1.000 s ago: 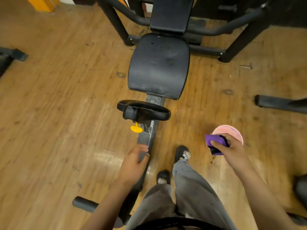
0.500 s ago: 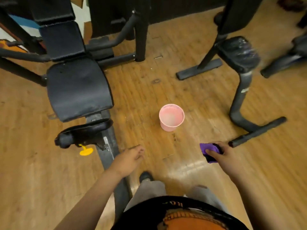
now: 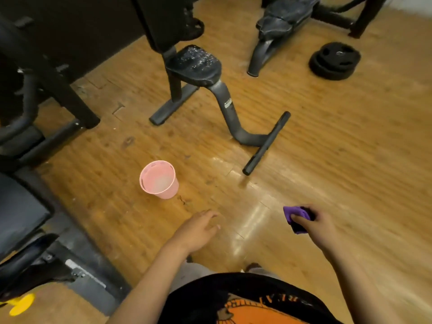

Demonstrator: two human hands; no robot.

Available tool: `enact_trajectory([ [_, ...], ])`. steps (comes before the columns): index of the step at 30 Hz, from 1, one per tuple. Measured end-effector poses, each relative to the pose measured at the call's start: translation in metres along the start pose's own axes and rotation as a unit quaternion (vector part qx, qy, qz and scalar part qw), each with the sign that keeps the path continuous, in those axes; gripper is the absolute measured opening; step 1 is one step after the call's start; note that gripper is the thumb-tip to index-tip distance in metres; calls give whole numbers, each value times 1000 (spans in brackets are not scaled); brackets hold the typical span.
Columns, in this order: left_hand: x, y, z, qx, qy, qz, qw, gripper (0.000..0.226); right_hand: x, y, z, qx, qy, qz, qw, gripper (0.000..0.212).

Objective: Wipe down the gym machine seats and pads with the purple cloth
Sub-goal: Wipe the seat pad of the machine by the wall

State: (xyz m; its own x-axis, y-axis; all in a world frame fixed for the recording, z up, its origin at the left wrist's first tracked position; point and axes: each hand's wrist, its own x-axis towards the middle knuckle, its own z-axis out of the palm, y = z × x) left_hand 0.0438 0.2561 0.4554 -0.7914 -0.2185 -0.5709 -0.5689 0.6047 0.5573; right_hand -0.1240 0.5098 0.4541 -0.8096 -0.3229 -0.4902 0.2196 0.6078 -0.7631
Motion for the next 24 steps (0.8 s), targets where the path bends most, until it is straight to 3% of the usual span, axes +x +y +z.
enact_trajectory([
  [3, 36, 46, 8, 47, -52, 15, 997, 43, 11, 16, -45, 22, 43, 24, 999, 12],
  [7, 87, 94, 1, 105, -46, 39, 993, 44, 26, 26, -86, 38, 87, 40, 995, 9],
  [14, 193, 152, -10, 128, -141, 84, 978, 47, 97, 20, -109, 28, 96, 82, 992, 10],
  [19, 296, 177, -71, 166, -151, 107, 969, 41, 184, -24, -124, 15, 118, 97, 988, 9],
  [24, 387, 214, -165, 203, -110, 131, 964, 41, 282, -106, -150, 15, 127, 66, 990, 12],
])
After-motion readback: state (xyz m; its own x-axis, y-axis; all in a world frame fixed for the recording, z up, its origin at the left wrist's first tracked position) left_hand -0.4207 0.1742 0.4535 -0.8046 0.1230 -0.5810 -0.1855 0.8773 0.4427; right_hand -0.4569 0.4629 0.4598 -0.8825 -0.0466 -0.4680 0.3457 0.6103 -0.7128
